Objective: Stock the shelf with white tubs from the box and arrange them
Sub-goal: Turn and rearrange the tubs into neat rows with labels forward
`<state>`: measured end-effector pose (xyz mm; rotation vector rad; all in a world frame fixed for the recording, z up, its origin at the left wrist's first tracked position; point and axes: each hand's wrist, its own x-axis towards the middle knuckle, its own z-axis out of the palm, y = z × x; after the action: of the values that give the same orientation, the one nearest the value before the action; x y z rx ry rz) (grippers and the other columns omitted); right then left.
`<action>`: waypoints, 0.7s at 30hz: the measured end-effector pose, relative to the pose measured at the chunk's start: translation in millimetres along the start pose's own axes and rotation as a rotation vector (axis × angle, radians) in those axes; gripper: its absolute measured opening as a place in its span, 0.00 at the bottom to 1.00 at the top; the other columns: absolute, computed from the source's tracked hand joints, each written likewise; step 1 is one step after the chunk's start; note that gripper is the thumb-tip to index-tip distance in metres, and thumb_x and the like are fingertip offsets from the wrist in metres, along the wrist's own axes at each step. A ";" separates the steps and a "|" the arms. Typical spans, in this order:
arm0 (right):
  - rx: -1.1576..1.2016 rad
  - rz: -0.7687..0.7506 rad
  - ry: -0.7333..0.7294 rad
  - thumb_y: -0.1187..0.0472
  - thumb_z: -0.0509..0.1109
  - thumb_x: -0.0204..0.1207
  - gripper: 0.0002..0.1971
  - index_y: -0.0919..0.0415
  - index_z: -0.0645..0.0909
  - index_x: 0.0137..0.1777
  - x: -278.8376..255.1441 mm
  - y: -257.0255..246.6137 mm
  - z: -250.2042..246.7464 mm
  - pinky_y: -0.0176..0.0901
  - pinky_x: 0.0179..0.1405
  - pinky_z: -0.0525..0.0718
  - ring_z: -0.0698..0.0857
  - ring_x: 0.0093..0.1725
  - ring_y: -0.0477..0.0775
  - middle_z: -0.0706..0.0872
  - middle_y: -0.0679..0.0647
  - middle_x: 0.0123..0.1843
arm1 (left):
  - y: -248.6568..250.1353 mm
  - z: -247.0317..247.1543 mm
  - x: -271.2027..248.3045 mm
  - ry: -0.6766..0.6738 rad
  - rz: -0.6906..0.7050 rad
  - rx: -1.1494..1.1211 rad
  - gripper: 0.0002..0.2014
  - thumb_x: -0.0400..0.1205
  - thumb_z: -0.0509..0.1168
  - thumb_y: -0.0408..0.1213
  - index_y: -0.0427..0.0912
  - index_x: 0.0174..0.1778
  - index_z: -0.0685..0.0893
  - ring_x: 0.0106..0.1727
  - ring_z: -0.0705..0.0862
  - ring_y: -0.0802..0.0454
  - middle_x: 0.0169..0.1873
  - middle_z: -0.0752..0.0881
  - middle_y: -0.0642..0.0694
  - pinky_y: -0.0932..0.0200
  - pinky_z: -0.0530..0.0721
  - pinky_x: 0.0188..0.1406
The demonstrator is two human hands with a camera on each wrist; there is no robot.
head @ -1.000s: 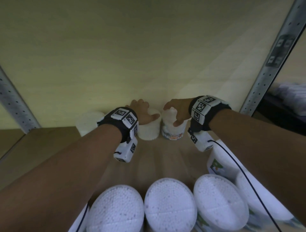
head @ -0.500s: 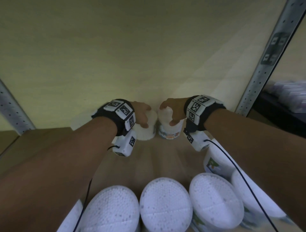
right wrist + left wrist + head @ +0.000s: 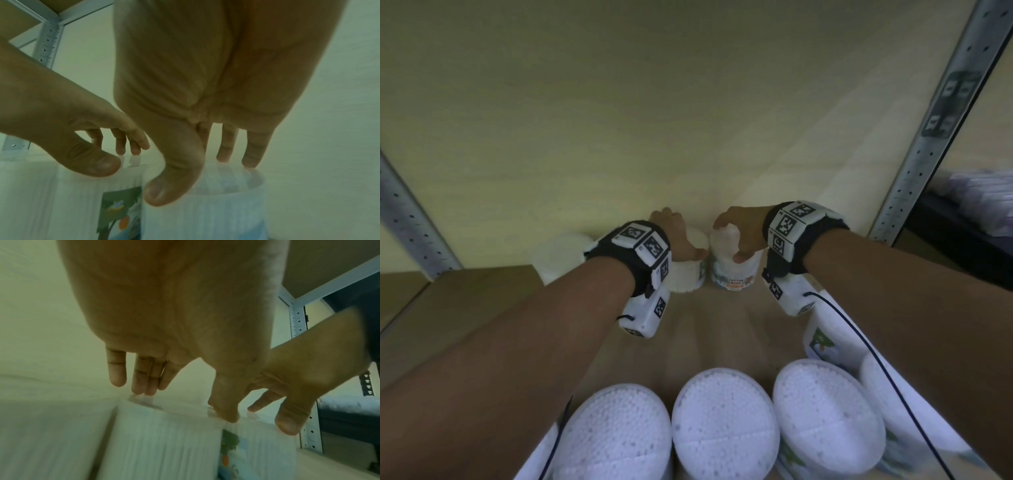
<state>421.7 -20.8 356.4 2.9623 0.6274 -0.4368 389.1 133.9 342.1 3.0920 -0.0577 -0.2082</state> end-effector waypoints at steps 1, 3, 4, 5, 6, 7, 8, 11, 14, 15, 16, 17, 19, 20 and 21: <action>-0.004 0.000 0.000 0.55 0.75 0.74 0.40 0.55 0.58 0.82 0.0 -0.3 0.3 0.54 0.76 0.71 0.68 0.79 0.60 0.62 0.56 0.82 | 1.0 -1.1 -0.1 -0.009 0.000 -0.004 0.42 0.76 0.64 0.64 0.35 0.76 0.66 0.74 0.69 0.39 0.73 0.68 0.36 0.48 0.72 0.69; -0.014 0.005 0.002 0.55 0.75 0.74 0.40 0.55 0.58 0.83 -0.2 -0.2 0.6 0.54 0.76 0.71 0.68 0.79 0.61 0.62 0.56 0.82 | 2.0 -3.1 0.6 -0.024 0.009 -0.006 0.42 0.77 0.66 0.61 0.35 0.78 0.64 0.75 0.69 0.40 0.75 0.67 0.37 0.50 0.72 0.70; -0.014 0.008 0.000 0.54 0.75 0.74 0.40 0.55 0.58 0.83 -0.4 0.1 0.6 0.54 0.76 0.71 0.68 0.79 0.61 0.62 0.56 0.82 | 1.7 -4.3 1.0 -0.040 0.020 -0.001 0.42 0.77 0.67 0.59 0.35 0.79 0.62 0.76 0.69 0.40 0.75 0.67 0.37 0.49 0.71 0.71; -0.012 0.007 -0.003 0.54 0.75 0.74 0.40 0.55 0.58 0.82 -0.3 0.2 0.2 0.54 0.76 0.71 0.68 0.79 0.61 0.62 0.56 0.82 | 1.6 -6.1 0.7 -0.064 0.033 0.006 0.42 0.78 0.67 0.57 0.36 0.80 0.61 0.77 0.68 0.40 0.76 0.66 0.38 0.49 0.71 0.74; -0.012 0.006 -0.008 0.54 0.75 0.74 0.40 0.55 0.58 0.83 -0.2 0.2 0.0 0.55 0.76 0.71 0.67 0.79 0.61 0.61 0.56 0.82 | 0.4 -7.8 0.6 -0.089 0.047 0.010 0.42 0.78 0.68 0.55 0.37 0.81 0.59 0.78 0.67 0.41 0.78 0.64 0.39 0.48 0.70 0.75; -0.013 0.005 -0.012 0.54 0.75 0.74 0.40 0.54 0.58 0.83 -0.6 0.1 -0.4 0.55 0.76 0.71 0.67 0.79 0.61 0.61 0.56 0.82 | -0.3 -9.6 0.3 -0.115 0.062 0.017 0.41 0.79 0.68 0.52 0.38 0.82 0.57 0.79 0.66 0.41 0.79 0.63 0.40 0.48 0.70 0.76; -0.013 0.008 -0.014 0.54 0.75 0.74 0.40 0.54 0.58 0.83 -0.9 0.0 -0.8 0.55 0.76 0.71 0.67 0.80 0.61 0.61 0.56 0.82 | -1.2 -11.1 0.6 -0.141 0.079 0.022 0.40 0.80 0.68 0.48 0.40 0.83 0.56 0.79 0.66 0.41 0.80 0.61 0.40 0.48 0.70 0.76; -0.009 0.007 -0.011 0.54 0.75 0.74 0.40 0.54 0.58 0.83 -1.5 -0.3 -0.7 0.55 0.77 0.71 0.67 0.80 0.61 0.60 0.56 0.82 | -3.2 -13.5 0.0 -0.200 0.143 0.005 0.37 0.81 0.67 0.36 0.46 0.83 0.55 0.78 0.69 0.42 0.81 0.60 0.43 0.49 0.74 0.73; -0.005 0.001 -0.005 0.54 0.75 0.74 0.40 0.55 0.59 0.82 -2.7 -0.2 0.0 0.55 0.76 0.71 0.67 0.80 0.61 0.61 0.56 0.82 | -4.1 -8.5 -1.0 -0.193 0.155 -0.069 0.41 0.79 0.70 0.36 0.48 0.83 0.54 0.79 0.66 0.42 0.82 0.57 0.45 0.49 0.73 0.74; -0.004 -0.002 -0.001 0.54 0.75 0.74 0.39 0.55 0.59 0.82 -3.1 0.2 0.2 0.55 0.76 0.72 0.68 0.79 0.61 0.61 0.56 0.82 | -3.1 -5.7 -2.0 -0.153 0.148 -0.098 0.41 0.78 0.71 0.38 0.46 0.83 0.54 0.80 0.64 0.41 0.81 0.58 0.44 0.49 0.72 0.74; -0.002 -0.004 0.003 0.54 0.75 0.74 0.39 0.55 0.59 0.82 -3.5 0.7 0.3 0.54 0.76 0.72 0.68 0.79 0.61 0.61 0.56 0.82 | -2.4 -2.0 -2.6 -0.098 0.132 -0.111 0.42 0.77 0.72 0.42 0.44 0.83 0.55 0.79 0.63 0.41 0.80 0.59 0.43 0.49 0.71 0.74; 0.001 -0.008 0.006 0.54 0.75 0.74 0.39 0.55 0.59 0.82 -3.9 0.7 0.4 0.54 0.76 0.72 0.68 0.79 0.60 0.61 0.56 0.82 | -1.7 1.5 -2.8 -0.039 0.118 -0.109 0.42 0.76 0.72 0.47 0.43 0.82 0.57 0.79 0.63 0.41 0.78 0.60 0.42 0.49 0.69 0.73; 0.003 -0.011 0.007 0.55 0.74 0.75 0.39 0.56 0.59 0.82 -4.8 0.6 0.3 0.52 0.75 0.71 0.67 0.80 0.60 0.61 0.56 0.82 | -2.0 7.4 -1.8 0.029 0.092 -0.072 0.41 0.76 0.70 0.55 0.41 0.80 0.61 0.77 0.64 0.41 0.76 0.63 0.41 0.47 0.69 0.71; 0.003 -0.010 0.008 0.55 0.74 0.75 0.39 0.56 0.59 0.83 -4.9 0.6 0.3 0.52 0.75 0.72 0.67 0.80 0.60 0.61 0.56 0.82 | -2.5 9.9 -0.7 0.033 0.084 -0.048 0.41 0.76 0.69 0.58 0.40 0.78 0.63 0.76 0.65 0.41 0.75 0.64 0.41 0.46 0.69 0.70; 0.005 -0.011 0.008 0.55 0.74 0.75 0.39 0.56 0.59 0.83 -5.0 0.8 0.6 0.53 0.75 0.72 0.67 0.80 0.60 0.61 0.56 0.83 | -2.6 11.4 0.0 0.027 0.081 -0.026 0.40 0.76 0.67 0.60 0.40 0.78 0.64 0.75 0.65 0.41 0.74 0.65 0.41 0.46 0.69 0.70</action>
<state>417.5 -23.5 357.3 2.9681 0.6440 -0.4274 387.6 136.0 330.7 3.0584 -0.1767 -0.1625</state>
